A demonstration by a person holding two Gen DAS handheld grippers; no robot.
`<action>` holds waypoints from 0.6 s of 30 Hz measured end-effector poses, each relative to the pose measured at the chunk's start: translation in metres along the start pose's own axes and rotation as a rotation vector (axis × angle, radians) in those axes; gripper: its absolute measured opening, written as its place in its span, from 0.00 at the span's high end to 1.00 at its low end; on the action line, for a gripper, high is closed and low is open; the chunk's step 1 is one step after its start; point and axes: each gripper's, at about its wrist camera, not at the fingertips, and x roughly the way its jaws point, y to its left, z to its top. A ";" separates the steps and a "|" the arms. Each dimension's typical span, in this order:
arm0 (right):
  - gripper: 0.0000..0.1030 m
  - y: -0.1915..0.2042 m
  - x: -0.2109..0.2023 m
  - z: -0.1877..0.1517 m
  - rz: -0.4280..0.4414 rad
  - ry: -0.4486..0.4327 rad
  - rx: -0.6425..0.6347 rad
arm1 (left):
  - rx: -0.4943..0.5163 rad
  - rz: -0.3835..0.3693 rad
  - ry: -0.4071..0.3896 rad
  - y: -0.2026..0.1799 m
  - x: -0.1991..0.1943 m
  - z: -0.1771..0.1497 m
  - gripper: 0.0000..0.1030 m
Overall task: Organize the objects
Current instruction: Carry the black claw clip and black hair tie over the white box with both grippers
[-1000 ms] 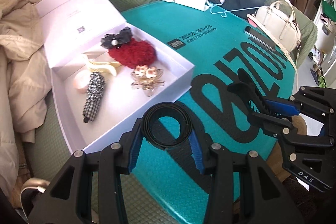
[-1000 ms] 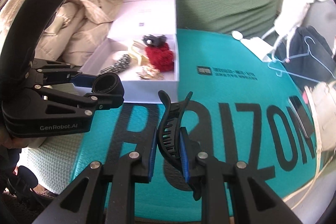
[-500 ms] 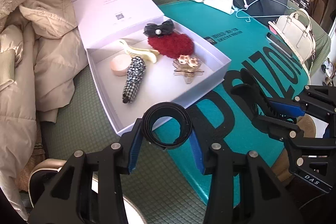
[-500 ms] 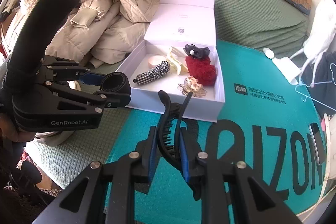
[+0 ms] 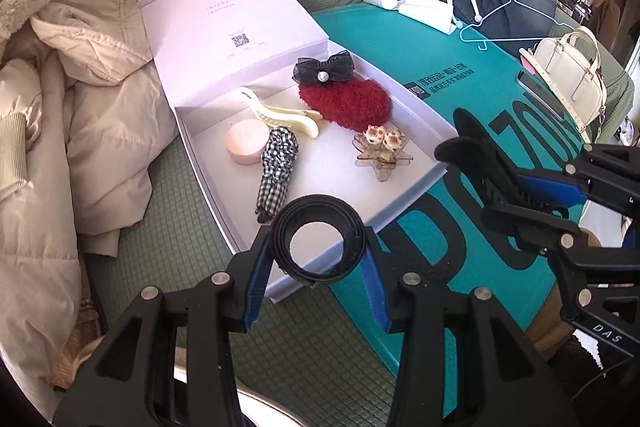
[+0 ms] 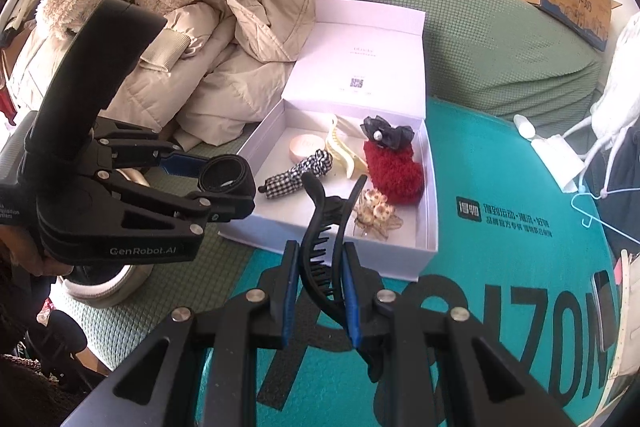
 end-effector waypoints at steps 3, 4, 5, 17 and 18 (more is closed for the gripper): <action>0.81 -0.004 0.005 0.009 0.000 -0.007 0.007 | 0.015 0.005 0.002 0.004 0.004 0.009 0.61; 0.81 -0.006 0.007 0.013 0.002 -0.008 0.010 | 0.017 0.004 0.003 0.005 0.006 0.012 0.61; 0.81 -0.007 0.009 0.016 0.000 -0.009 0.011 | 0.019 0.003 0.002 0.007 0.007 0.016 0.61; 0.81 -0.025 0.038 0.045 -0.016 -0.020 0.048 | 0.071 0.010 -0.020 0.018 0.034 0.052 0.60; 0.81 -0.026 0.040 0.045 -0.017 -0.018 0.051 | 0.074 0.008 -0.020 0.020 0.037 0.055 0.60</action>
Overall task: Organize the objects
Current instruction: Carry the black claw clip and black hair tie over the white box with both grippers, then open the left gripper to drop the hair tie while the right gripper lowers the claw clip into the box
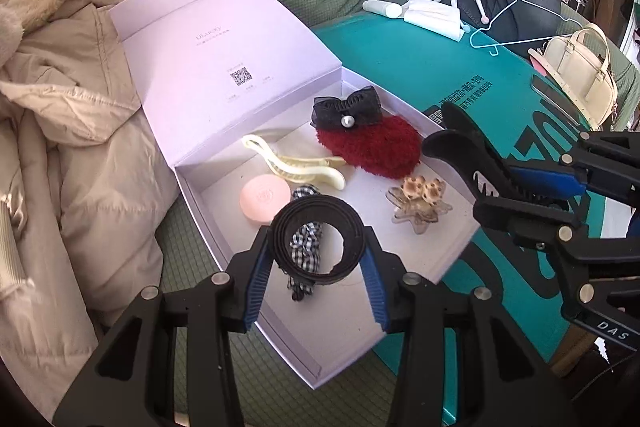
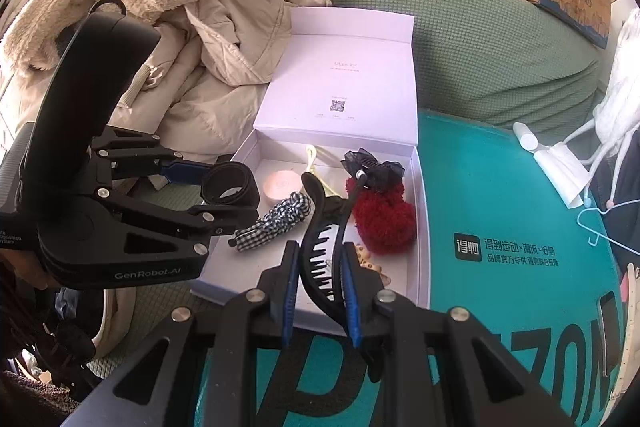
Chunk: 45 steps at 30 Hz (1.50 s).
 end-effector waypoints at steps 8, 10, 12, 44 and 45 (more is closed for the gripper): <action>0.81 -0.012 0.023 0.014 -0.003 0.008 0.010 | -0.008 -0.002 0.008 0.014 0.028 0.016 0.60; 0.81 -0.014 0.028 0.018 0.002 0.006 0.011 | -0.014 -0.006 0.016 0.019 0.036 0.020 0.60; 0.81 -0.015 0.032 0.021 0.015 0.001 0.010 | -0.025 -0.003 0.024 0.025 0.045 0.024 0.60; 0.81 -0.028 0.117 0.053 0.109 0.026 -0.017 | -0.104 0.053 0.092 0.055 0.132 0.045 0.60; 0.81 -0.028 0.120 0.053 0.116 0.032 -0.014 | -0.103 0.054 0.091 0.055 0.132 0.046 0.60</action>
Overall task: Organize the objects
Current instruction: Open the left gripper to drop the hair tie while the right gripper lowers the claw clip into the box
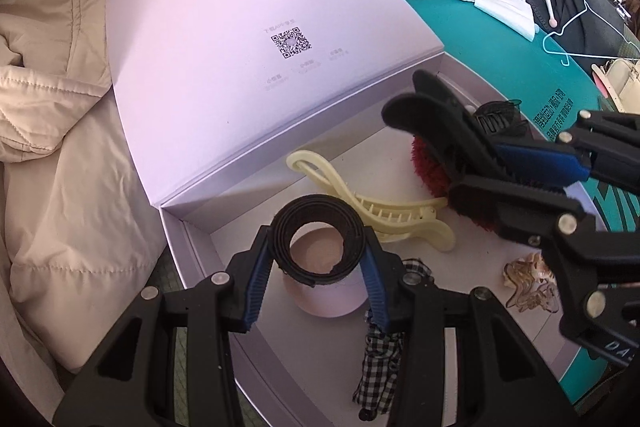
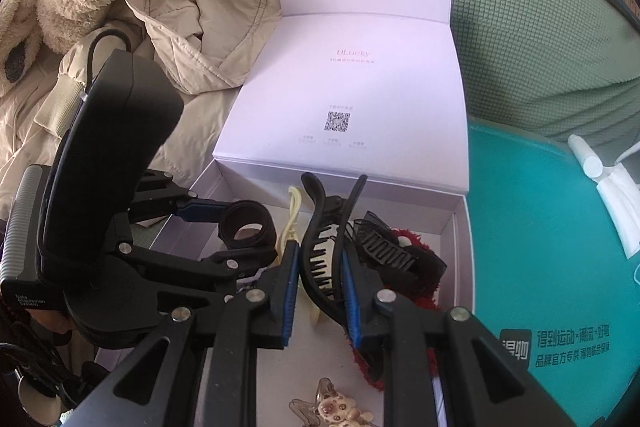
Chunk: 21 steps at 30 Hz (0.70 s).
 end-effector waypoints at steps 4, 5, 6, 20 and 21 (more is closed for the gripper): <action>0.81 -0.002 0.007 -0.003 0.008 0.019 0.015 | 0.003 0.007 -0.007 -0.005 0.005 0.005 0.60; 0.81 -0.003 0.009 -0.004 0.009 0.024 0.016 | 0.003 0.009 -0.007 -0.006 0.006 0.006 0.60; 0.81 -0.003 0.011 -0.003 0.010 0.028 0.015 | 0.003 0.008 -0.007 -0.006 0.006 0.006 0.60; 0.81 -0.006 0.030 -0.003 0.016 0.076 0.038 | -0.008 0.018 0.035 -0.011 0.026 0.016 0.46; 0.81 -0.006 0.031 -0.003 0.013 0.078 0.038 | -0.012 0.013 0.036 -0.011 0.027 0.017 0.46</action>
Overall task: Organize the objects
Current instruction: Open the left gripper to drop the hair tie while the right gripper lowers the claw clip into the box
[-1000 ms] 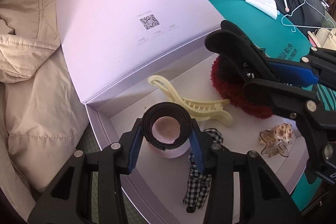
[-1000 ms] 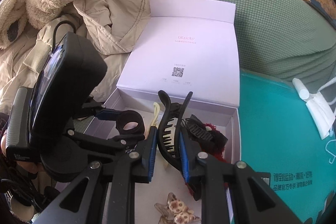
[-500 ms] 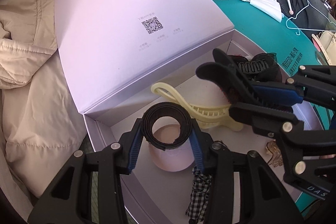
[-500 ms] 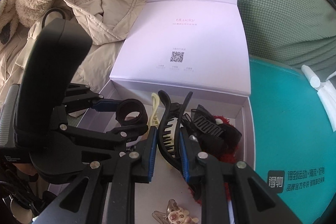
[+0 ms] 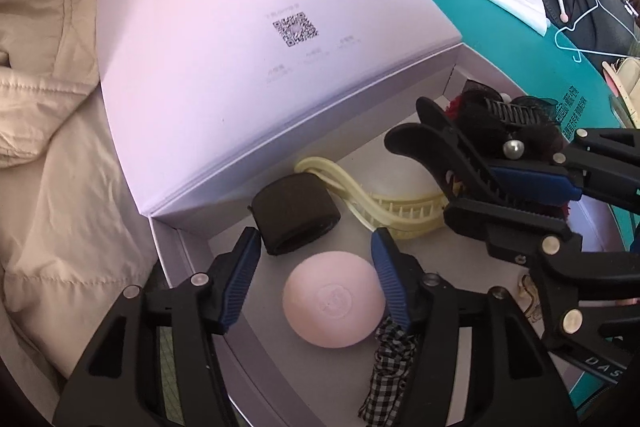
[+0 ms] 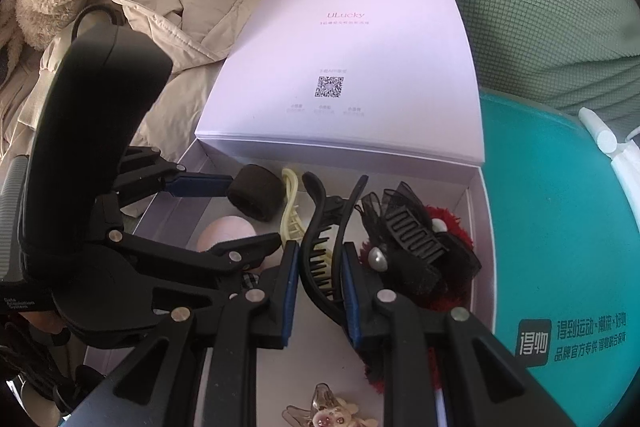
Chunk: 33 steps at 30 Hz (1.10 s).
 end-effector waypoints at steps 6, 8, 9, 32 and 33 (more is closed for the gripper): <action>0.81 0.001 0.001 0.004 -0.017 -0.006 -0.012 | 0.007 0.009 0.001 -0.007 0.002 0.004 0.46; 0.81 0.002 0.002 0.005 -0.027 -0.004 -0.018 | 0.012 0.013 -0.003 -0.010 0.002 0.006 0.45; 0.80 -0.001 0.003 0.008 -0.029 -0.002 -0.018 | 0.014 0.020 -0.003 -0.012 0.002 0.007 0.43; 0.46 -0.004 -0.026 0.015 -0.112 -0.009 0.010 | -0.067 0.060 -0.031 -0.021 -0.009 0.022 0.22; 0.46 -0.004 -0.028 0.014 -0.114 -0.009 0.011 | -0.069 0.060 -0.032 -0.020 -0.010 0.023 0.22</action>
